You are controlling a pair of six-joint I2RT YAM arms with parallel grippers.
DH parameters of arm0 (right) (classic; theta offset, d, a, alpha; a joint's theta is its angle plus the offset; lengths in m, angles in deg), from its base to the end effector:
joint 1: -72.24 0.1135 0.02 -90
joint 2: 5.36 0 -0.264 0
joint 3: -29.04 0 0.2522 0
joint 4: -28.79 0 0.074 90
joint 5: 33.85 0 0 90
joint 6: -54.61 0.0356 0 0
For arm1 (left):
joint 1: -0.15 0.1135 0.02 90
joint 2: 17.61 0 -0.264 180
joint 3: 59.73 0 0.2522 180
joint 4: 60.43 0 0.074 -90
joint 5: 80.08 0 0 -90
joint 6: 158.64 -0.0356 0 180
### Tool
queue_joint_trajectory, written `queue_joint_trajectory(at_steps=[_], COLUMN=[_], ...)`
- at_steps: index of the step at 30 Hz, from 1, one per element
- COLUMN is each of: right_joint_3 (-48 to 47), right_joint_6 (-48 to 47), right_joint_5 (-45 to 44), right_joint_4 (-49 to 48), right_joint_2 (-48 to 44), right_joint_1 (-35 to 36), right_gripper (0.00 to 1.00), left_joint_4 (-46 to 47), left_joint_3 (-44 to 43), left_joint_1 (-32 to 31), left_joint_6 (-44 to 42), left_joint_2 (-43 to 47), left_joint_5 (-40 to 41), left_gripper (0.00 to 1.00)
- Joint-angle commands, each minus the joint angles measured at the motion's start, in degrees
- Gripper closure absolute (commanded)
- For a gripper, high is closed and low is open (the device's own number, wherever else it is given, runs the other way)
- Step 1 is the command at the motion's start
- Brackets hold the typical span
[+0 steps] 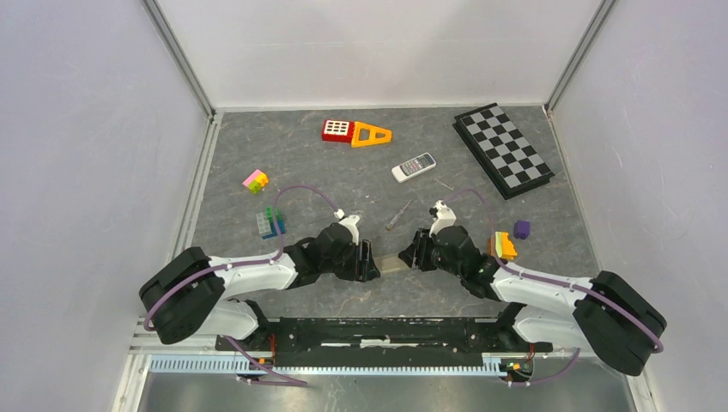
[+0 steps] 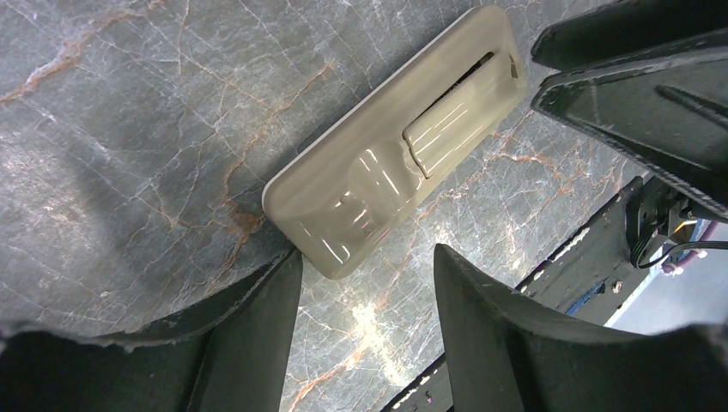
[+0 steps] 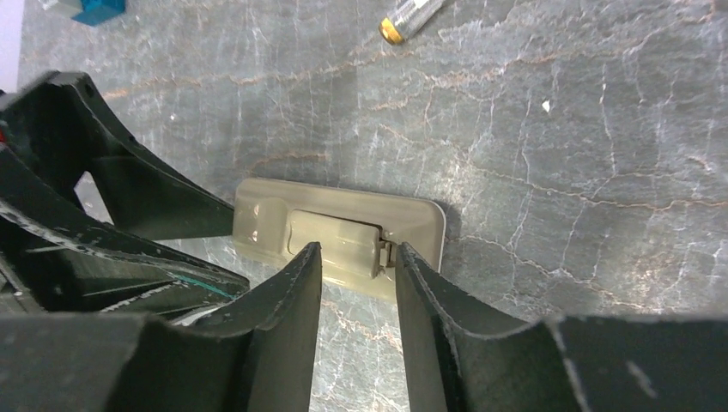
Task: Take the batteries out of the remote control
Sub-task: Remove the battery cover from the remote control.
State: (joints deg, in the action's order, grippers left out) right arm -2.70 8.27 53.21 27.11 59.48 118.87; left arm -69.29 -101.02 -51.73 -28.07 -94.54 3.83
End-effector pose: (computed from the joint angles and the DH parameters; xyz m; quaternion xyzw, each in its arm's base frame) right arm 0.1473 0.1532 0.1576 -0.0100 0.8719 0.3309 0.3608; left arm 0.1472 -0.1937 0.1470 0.1112 0.9144 -0.3127 0.2318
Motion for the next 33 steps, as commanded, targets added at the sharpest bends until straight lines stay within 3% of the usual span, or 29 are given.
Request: queue_joint_trajectory(at_steps=[1, 15, 28, 33], right_joint_3=[-0.9, -0.9, -1.4, -2.4], right_joint_6=[0.4, 2.3, 4.5, 3.8], right_joint_5=[2.2, 6.7, 3.4, 1.5], right_joint_4=[-1.1, -6.4, -9.2, -9.1], right_joint_2=[2.4, 5.5, 0.4, 2.8], right_joint_1=[-0.1, 0.0, -0.1, -0.2], right_gripper=[0.60, 0.69, 1.00, 1.00], left_joint_4=[-4.5, -4.6, -4.6, -4.5], left_joint_3=[0.1, -0.7, -0.9, -1.1], left_joint_1=[-0.3, -0.3, -0.3, -0.3], left_joint_6=[-2.9, -4.4, -5.2, -5.9], left_joint_2=[-1.1, -2.4, -3.0, -3.4], left_joint_5=[0.3, -0.9, -1.5, -2.1], left_gripper=[0.34, 0.33, 0.33, 0.33])
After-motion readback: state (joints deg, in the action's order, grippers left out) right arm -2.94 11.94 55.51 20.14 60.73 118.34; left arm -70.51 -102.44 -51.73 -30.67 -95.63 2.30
